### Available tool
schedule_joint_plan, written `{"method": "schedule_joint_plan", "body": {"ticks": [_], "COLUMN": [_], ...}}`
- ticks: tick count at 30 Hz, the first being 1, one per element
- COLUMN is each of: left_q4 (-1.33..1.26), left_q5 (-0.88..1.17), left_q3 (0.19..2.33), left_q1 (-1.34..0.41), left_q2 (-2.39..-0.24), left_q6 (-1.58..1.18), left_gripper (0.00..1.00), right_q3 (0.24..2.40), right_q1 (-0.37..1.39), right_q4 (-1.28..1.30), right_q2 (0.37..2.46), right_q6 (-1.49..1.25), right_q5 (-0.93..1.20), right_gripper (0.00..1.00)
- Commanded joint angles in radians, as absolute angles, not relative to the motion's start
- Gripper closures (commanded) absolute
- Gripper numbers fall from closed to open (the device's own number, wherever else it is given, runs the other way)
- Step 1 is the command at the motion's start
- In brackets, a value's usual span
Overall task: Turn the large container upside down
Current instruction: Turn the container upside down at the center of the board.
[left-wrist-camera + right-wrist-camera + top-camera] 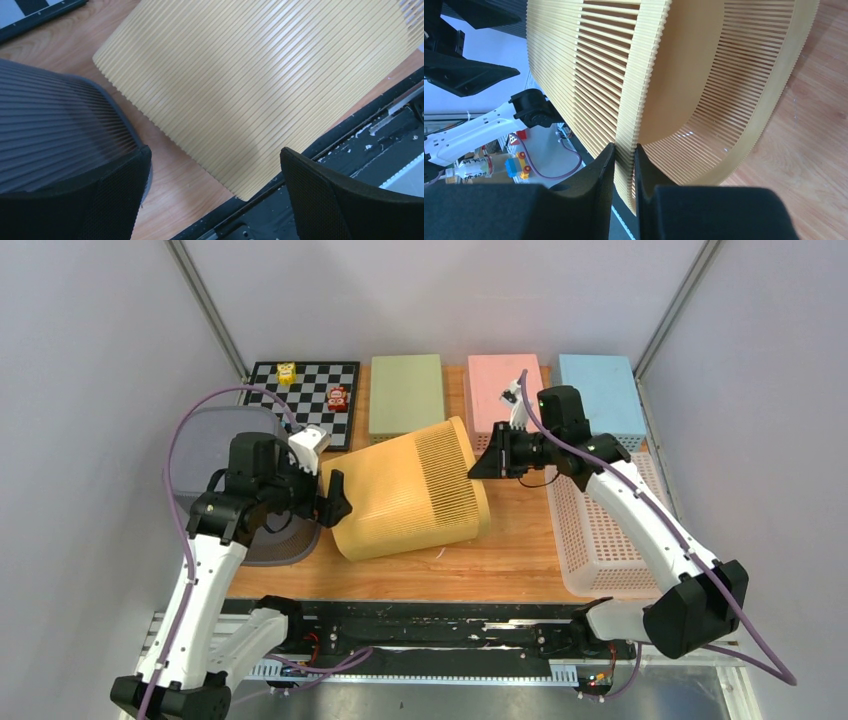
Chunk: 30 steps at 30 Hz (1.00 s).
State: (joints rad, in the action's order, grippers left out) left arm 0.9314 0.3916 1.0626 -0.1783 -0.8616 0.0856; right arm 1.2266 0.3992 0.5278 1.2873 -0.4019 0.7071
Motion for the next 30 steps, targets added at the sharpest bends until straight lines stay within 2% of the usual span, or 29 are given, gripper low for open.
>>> {"method": "schedule_joint_plan", "body": {"ticks": [1,5,9,15,20,30], "left_q4": [0.884,0.842,0.837,0.819,0.782,0.633], "left_q5": [0.467,0.538,0.518,0.421,0.451,0.577], "left_q3": [1.051,1.015,1.03,1.01,0.988,0.91], "left_q1": [-0.181,-0.181,-0.181,-0.181,-0.179,-0.176], "left_q2": [-0.888,-0.904,-0.918,-0.927,-0.943,-0.921], "left_q6": [0.067,0.044,0.051,0.052,0.031,-0.031], "left_gripper": [0.0,0.0,0.0,0.0,0.0,0.0], "right_q3": [1.231,1.243,1.241,1.27,1.301,1.337], "right_q1": [0.382,0.382,0.381,0.382,0.382,0.382], "right_q4": [0.515,0.512,0.509,0.508,0.495,0.489], "right_q2": [1.27,1.275,1.28,1.307,1.344,1.368], "right_q6": [-0.415,-0.415,-0.398,-0.356,-0.331,-0.272], "right_q5": [0.727,0.735,0.724,0.714,0.744,0.784], "right_gripper": [0.84,0.83,0.8,0.69,0.6,0.49]}}
